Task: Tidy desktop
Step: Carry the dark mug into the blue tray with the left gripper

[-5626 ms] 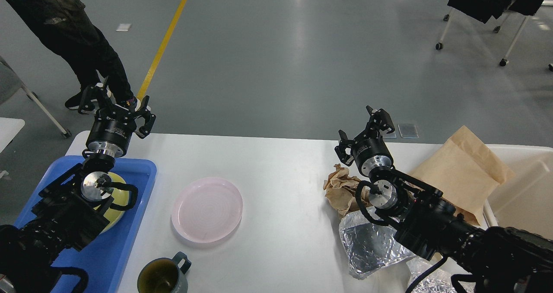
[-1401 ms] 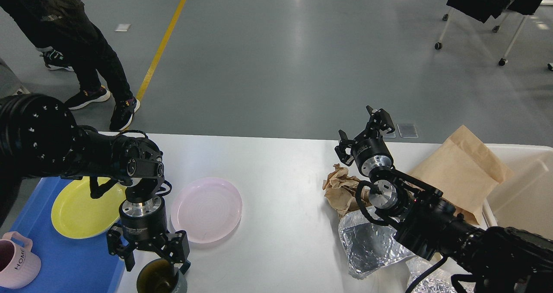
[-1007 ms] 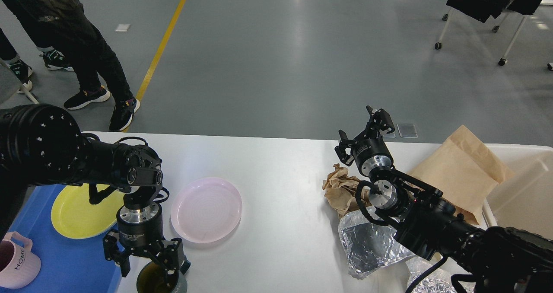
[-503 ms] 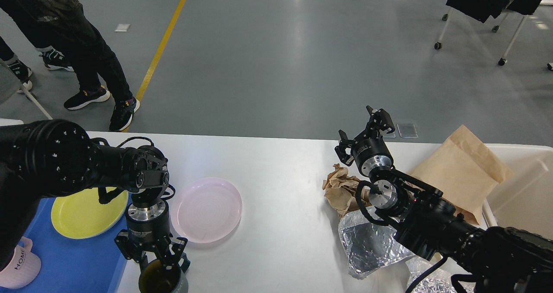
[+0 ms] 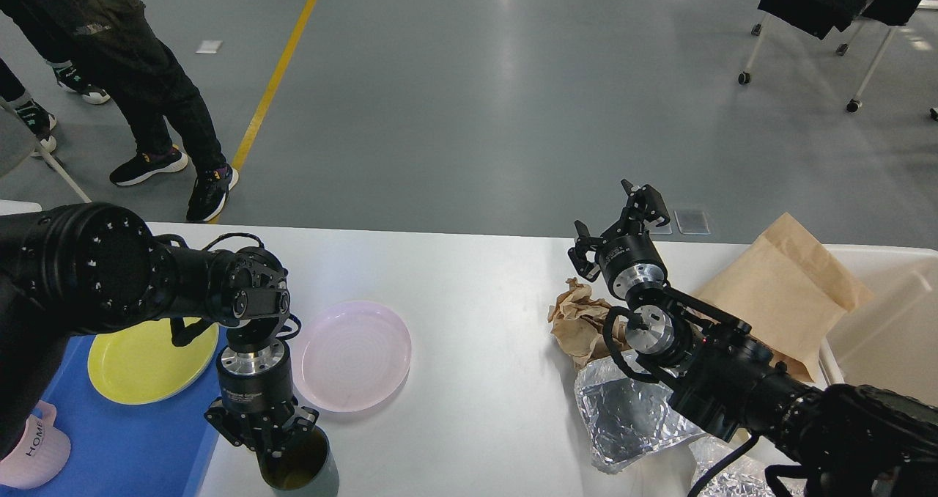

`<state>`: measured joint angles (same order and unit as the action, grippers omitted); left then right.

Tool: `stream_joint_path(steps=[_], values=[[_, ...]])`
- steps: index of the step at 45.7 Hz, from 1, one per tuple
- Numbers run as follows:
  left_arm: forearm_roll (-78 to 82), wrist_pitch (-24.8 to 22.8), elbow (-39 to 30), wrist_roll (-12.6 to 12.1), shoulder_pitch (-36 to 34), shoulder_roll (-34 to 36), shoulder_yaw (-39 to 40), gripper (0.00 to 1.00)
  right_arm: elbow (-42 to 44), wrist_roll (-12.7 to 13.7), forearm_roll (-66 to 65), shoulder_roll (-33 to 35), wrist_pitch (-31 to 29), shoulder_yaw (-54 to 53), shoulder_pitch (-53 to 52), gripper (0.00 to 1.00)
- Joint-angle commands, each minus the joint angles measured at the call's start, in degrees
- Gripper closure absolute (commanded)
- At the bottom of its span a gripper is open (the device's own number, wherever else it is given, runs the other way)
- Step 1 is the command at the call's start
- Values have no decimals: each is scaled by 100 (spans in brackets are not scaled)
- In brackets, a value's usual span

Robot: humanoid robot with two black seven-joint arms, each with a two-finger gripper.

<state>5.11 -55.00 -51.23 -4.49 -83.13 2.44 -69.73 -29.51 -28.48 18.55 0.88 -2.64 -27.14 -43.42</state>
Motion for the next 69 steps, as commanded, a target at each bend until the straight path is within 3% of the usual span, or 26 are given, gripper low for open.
stream_joint_path(steps=[1,11,18,27,33,46,69], values=[[-10,0,-9,9,-176,11,257,100,-2,0,0,0,0,7,0,0],[-10,0,-431,0,-949,177,416,100,-2,0,0,0,0,-2,0,0],[-10,0,-897,-26,-1547,810,355,100,-2,0,0,0,0,-2,0,0],[16,0,-976,-465,-1768,2066,258,100,-2,0,0,0,0,-2,0,0],[25,0,-880,-817,-1496,2515,214,100,-2,0,0,0,0,-2,0,0],[-28,0,-264,-729,-634,3060,144,100,-2,0,0,0,0,-2,0,0],[-89,0,658,-659,473,3122,-41,100,-2,0,0,0,0,-2,0,0]])
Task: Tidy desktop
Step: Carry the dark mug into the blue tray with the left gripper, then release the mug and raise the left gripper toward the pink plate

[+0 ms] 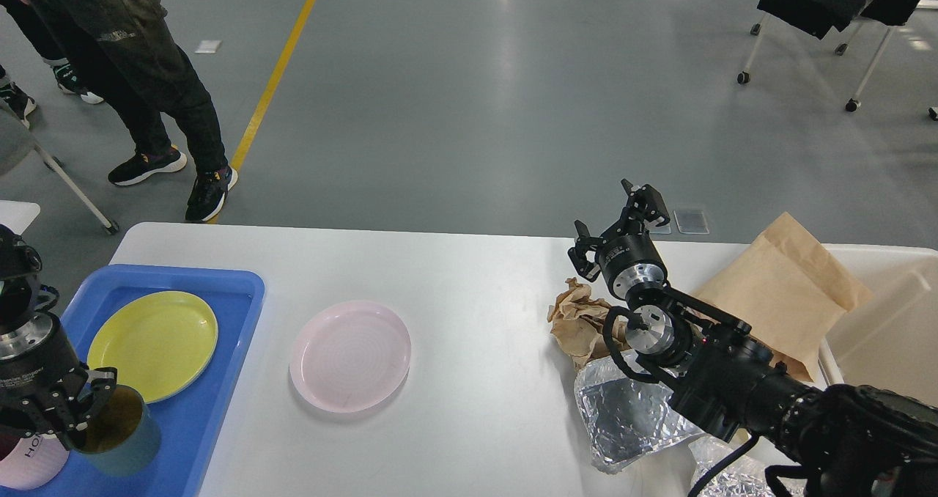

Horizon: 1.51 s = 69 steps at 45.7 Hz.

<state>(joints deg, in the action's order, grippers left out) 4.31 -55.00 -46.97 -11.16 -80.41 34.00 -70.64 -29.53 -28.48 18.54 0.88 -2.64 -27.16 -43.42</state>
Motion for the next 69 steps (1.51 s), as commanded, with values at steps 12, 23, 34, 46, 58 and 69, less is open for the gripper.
stream_joint_path(steps=[12,23,34,46,58,69], values=[[-27,0,338,26,359,-87,147,94,0,0,0,0,0,0,0,0],[-79,0,329,26,386,-113,226,72,0,0,0,0,0,0,0,0],[-185,0,312,70,333,-254,147,22,0,0,0,0,0,0,0,0],[-167,0,-224,97,-650,-481,-415,4,0,0,0,0,0,0,0,0],[-185,0,-585,114,-1784,-1053,-847,4,0,0,0,0,0,0,0,0],[-167,0,-594,870,-2936,-1774,-873,4,0,0,0,0,0,0,0,0]])
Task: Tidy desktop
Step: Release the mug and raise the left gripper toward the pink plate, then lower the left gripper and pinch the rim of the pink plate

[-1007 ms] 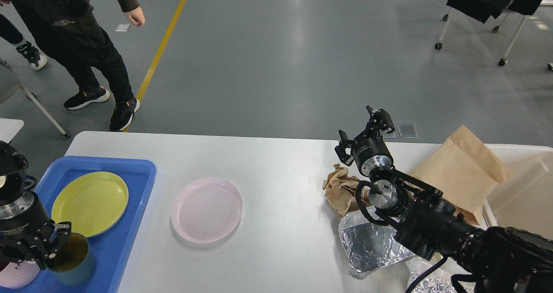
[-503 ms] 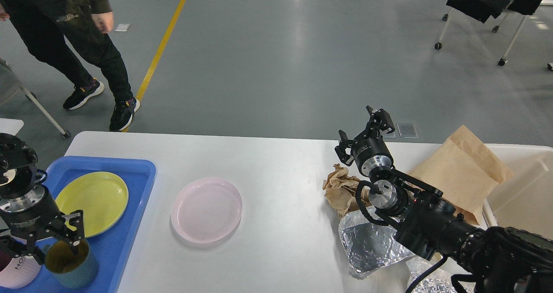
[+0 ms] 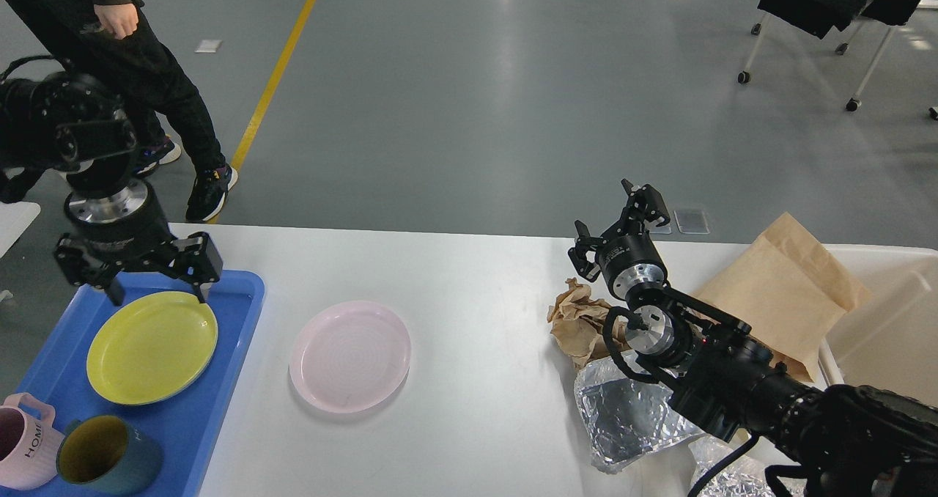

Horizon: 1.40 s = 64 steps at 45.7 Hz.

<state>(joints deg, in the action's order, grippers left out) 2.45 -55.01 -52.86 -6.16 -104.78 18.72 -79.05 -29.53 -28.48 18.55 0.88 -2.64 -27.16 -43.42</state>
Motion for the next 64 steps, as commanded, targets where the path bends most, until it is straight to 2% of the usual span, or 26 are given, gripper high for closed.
stream_joint_path(steps=[1,8,15,24,39,47,52,57,64], values=[[18,1,-14,414,-586,-298,-32,4,0,0,0,0,0,0,0,0],[18,1,-14,458,-991,-553,-225,4,0,0,0,0,0,0,0,0],[10,1,4,458,-886,-799,-216,4,0,0,0,0,0,0,0,0],[-34,1,206,441,-43,-1063,38,4,0,0,0,0,0,0,0,0],[-34,1,1445,353,1680,-1423,487,4,0,0,0,0,0,0,0,0],[-26,982,1691,318,2225,-1476,522,4,0,0,0,0,0,0,0,0],[-26,1439,1718,309,2523,-1476,627,4,0,0,0,0,0,0,0,0],[-17,1678,1875,309,2752,-1485,733,4,0,0,0,0,0,0,0,0],[-8,1704,2175,309,3007,-1608,812,4,0,0,0,0,0,0,0,0]])
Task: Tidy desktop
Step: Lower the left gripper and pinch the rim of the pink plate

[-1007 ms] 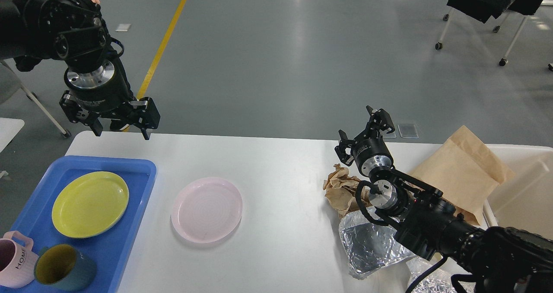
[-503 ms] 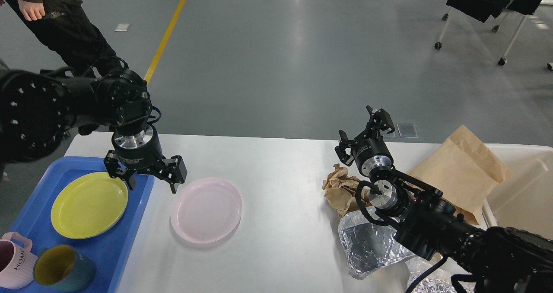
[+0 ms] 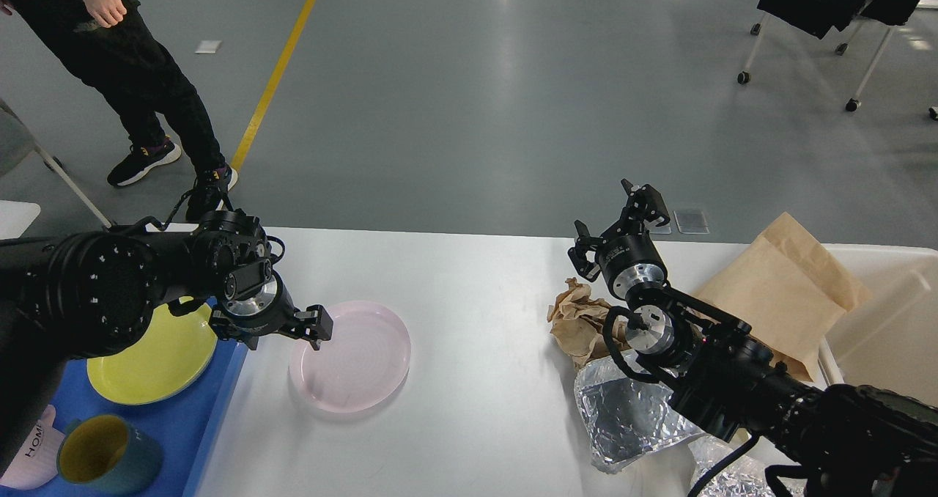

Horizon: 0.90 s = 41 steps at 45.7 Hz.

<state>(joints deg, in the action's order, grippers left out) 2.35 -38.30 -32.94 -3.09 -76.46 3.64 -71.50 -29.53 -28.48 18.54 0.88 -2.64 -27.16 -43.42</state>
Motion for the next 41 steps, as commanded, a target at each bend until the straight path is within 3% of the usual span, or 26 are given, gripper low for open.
stream_joint_path(steps=[1,18,31,41], values=[[2,33,200,2,201,-109,58,4,0,0,0,0,0,0,0,0],[2,182,499,2,535,-127,66,4,0,0,0,0,0,0,0,0],[2,604,508,2,737,-127,172,4,0,0,0,0,0,0,0,0],[2,639,508,2,799,-127,242,9,0,0,0,0,0,0,0,0]])
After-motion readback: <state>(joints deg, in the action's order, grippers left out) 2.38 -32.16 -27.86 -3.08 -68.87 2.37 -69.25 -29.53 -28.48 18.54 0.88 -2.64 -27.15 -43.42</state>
